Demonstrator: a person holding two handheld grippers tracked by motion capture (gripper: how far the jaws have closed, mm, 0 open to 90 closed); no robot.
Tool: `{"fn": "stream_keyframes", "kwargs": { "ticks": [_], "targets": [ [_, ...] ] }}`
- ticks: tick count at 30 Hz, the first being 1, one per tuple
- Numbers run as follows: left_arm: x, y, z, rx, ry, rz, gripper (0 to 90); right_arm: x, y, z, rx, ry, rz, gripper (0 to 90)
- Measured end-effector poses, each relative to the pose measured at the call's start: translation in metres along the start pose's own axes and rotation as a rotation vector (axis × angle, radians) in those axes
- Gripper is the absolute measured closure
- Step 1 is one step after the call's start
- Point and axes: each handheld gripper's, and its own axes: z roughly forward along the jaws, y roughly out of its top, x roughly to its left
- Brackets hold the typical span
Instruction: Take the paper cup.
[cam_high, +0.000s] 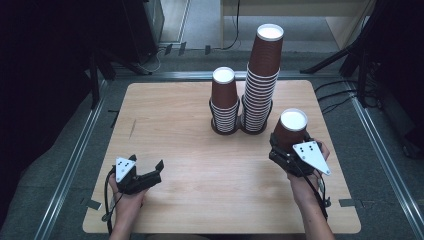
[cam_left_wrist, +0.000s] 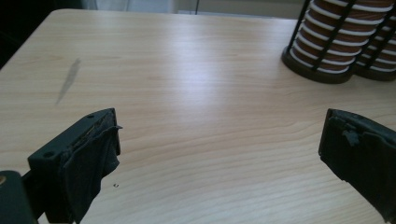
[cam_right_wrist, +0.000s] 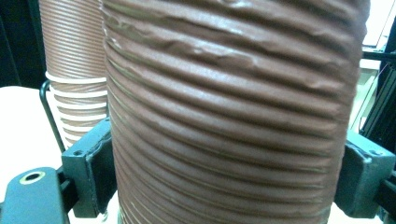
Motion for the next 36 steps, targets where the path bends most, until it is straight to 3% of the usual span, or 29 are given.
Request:
{"fn": "stream_keyframes", "kwargs": {
  "ticks": [4, 5, 9, 13, 20, 25, 26, 29, 31, 36],
  "targets": [
    [-0.015, 0.007, 0.010, -0.012, -0.036, 0.021, 0.0, 0.003, -0.004, 0.001, 0.010, -0.001, -0.004, 11.9],
    [-0.022, 0.011, 0.014, -0.015, -0.060, 0.027, 0.0, 0.006, -0.008, 0.003, 0.017, 0.005, -0.016, 11.9],
    [-0.036, 0.021, 0.020, -0.035, -0.086, 0.047, 0.0, 0.015, -0.013, 0.005, 0.026, 0.023, -0.053, 11.8],
    [-0.045, 0.025, 0.022, -0.061, -0.110, 0.052, 0.0, 0.025, -0.017, 0.008, 0.034, 0.032, -0.081, 11.8],
    [-0.054, 0.022, 0.022, -0.045, -0.159, 0.067, 0.0, 0.034, -0.023, 0.011, 0.048, 0.027, -0.124, 11.8],
    [-0.063, 0.021, 0.022, -0.043, -0.204, 0.096, 0.0, 0.041, -0.030, 0.013, 0.063, 0.034, -0.178, 11.9],
    [-0.066, 0.022, 0.021, -0.040, -0.226, 0.091, 0.0, 0.044, -0.031, 0.013, 0.068, 0.032, -0.202, 11.8],
    [-0.069, 0.023, 0.021, -0.044, -0.243, 0.090, 0.0, 0.048, -0.033, 0.013, 0.068, 0.029, -0.228, 11.9],
    [-0.076, 0.027, 0.018, -0.051, -0.266, 0.095, 0.0, 0.053, -0.035, 0.011, 0.062, 0.028, -0.290, 11.9],
    [-0.088, 0.030, 0.013, -0.072, -0.296, 0.110, 0.0, 0.062, -0.040, 0.010, 0.059, 0.036, -0.357, 11.9]
  ]
}}
